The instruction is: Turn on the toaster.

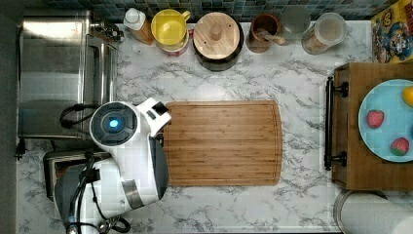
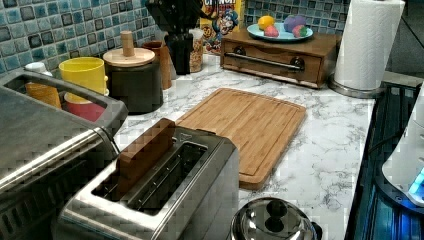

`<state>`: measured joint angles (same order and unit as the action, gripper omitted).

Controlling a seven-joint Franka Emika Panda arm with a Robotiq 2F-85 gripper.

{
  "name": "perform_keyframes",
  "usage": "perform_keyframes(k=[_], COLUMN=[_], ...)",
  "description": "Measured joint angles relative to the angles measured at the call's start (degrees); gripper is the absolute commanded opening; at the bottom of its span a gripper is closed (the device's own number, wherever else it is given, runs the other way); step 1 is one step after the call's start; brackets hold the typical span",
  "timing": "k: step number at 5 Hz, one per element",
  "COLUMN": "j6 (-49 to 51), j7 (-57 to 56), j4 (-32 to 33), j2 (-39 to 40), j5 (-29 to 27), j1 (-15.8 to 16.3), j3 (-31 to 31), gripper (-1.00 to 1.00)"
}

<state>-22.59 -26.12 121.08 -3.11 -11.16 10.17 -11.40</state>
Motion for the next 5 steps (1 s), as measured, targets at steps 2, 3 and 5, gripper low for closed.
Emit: perform_keyframes(k=[2,3,5], j6=[-0.46,-0.35,-7.62], j7=[-0.91,-2.08,-3.79], j4=[4.25,6.38,10.41], j2=[-0.80,-1.45,-1.53], j5=[-0.04,-0.05,-4.50], j1=[1.47,1.60,2.50], j3=[-2.80,-2.53,-2.50], gripper=[-1.00,-1.00,-1.00])
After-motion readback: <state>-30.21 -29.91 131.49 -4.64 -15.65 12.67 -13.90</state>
